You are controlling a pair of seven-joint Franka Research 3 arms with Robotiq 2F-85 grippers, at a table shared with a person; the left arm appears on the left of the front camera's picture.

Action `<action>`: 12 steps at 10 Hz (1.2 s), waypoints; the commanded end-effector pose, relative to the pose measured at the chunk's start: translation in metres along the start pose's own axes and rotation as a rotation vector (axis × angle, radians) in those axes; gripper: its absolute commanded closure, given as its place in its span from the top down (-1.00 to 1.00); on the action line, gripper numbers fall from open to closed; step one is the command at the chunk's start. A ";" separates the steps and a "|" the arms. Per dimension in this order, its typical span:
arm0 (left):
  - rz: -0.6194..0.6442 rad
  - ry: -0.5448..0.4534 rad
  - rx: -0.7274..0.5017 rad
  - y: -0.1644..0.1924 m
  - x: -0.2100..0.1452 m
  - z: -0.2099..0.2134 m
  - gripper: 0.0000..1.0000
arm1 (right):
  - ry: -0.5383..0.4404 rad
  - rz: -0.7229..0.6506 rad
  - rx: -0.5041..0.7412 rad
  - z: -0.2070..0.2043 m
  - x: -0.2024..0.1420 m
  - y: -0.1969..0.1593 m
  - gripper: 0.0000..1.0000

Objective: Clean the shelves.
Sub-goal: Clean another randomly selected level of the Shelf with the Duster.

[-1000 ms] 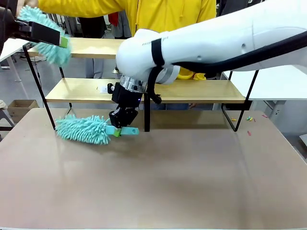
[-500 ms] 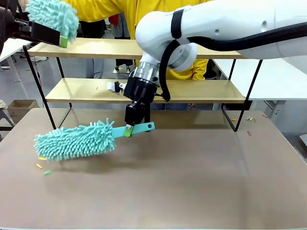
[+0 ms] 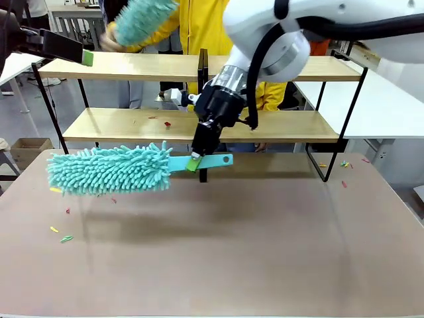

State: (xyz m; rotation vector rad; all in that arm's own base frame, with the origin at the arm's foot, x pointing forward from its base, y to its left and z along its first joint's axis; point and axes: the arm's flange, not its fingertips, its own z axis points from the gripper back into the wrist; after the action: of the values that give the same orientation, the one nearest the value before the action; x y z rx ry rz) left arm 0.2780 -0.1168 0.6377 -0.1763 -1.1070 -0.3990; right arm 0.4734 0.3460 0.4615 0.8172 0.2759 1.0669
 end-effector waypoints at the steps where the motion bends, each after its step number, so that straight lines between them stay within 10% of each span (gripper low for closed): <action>1: 0.000 -0.002 0.002 0.001 0.000 0.000 1.00 | 0.093 0.127 0.091 0.006 -0.049 0.025 -0.74; 2: 0.000 -0.002 0.002 0.001 0.000 0.000 1.00 | 0.046 -0.057 -0.062 0.010 -0.063 0.028 -0.74; 6: 0.000 -0.002 0.002 0.001 0.000 0.000 1.00 | -0.111 -0.106 -0.147 0.037 -0.168 0.083 -0.74; 12: 0.000 -0.002 0.002 0.001 0.000 0.000 1.00 | -0.836 -0.263 -0.343 0.162 -0.386 0.198 -0.74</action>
State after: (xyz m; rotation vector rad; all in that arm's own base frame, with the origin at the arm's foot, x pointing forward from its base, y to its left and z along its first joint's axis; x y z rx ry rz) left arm 0.2775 -0.1175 0.6380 -0.1752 -1.1083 -0.4007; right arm 0.2504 -0.0028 0.6340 0.8318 -0.3440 0.5530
